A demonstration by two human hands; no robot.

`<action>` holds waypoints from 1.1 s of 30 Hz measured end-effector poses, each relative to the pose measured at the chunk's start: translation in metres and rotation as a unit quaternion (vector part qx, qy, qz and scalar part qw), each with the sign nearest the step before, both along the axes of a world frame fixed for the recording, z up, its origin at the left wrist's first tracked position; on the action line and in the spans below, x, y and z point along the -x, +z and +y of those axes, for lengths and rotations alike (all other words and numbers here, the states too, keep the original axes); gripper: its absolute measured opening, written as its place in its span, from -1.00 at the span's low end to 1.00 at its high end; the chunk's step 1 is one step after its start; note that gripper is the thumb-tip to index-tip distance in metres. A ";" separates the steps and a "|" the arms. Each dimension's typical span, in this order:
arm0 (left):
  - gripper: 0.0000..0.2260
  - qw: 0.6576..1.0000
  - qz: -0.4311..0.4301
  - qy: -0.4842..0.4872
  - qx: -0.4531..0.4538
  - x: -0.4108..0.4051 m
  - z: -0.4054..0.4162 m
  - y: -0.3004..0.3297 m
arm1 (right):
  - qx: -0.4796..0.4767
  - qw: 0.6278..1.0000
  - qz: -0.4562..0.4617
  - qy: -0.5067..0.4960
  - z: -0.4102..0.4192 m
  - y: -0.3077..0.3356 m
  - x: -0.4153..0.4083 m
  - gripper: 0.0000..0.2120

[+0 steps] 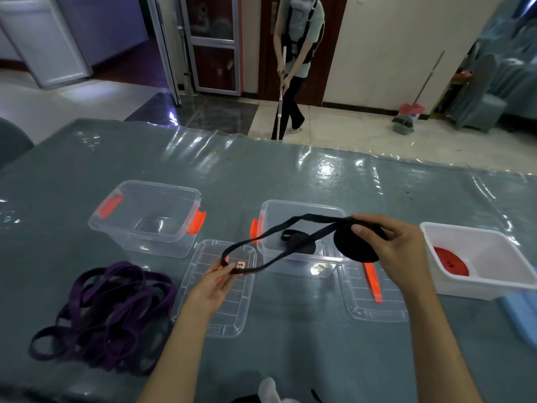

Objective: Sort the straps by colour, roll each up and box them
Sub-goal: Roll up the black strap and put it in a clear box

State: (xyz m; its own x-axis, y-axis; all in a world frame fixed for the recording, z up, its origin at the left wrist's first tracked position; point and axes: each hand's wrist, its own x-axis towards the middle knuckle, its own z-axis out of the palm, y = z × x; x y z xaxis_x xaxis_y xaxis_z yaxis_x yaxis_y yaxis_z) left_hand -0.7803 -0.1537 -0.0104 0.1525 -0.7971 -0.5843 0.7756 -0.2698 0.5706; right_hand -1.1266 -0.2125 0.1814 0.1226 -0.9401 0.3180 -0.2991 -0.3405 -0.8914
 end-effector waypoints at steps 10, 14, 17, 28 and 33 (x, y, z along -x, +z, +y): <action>-0.77 0.999 0.026 0.008 0.029 0.003 -0.002 0.014 | -0.011 0.999 0.038 -0.017 -0.006 -0.017 -0.006 -0.80; -0.87 0.995 0.048 -0.004 0.082 -0.007 0.007 0.014 | -0.008 0.999 0.027 -0.032 -0.005 -0.018 -0.001 -0.79; -0.79 0.996 0.044 0.003 0.072 -0.011 0.009 0.012 | -0.006 0.999 0.021 -0.040 -0.005 -0.018 0.002 -0.78; -0.87 0.888 -0.443 0.084 -0.092 0.007 0.004 0.027 | -0.004 0.999 0.031 -0.031 -0.002 -0.017 -0.004 -0.79; -0.97 0.913 -0.328 0.186 -0.154 0.008 -0.002 0.032 | -0.007 0.998 0.057 -0.021 0.000 -0.021 -0.010 -0.79</action>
State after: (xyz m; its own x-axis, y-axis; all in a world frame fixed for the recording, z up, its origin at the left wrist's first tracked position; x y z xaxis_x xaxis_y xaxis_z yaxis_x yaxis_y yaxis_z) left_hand -0.7884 -0.1559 0.0215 0.7769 -0.4322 -0.4579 0.3655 -0.2826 0.8869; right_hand -1.1162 -0.2123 0.1604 0.1175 -0.9493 0.2917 -0.4126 -0.3138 -0.8551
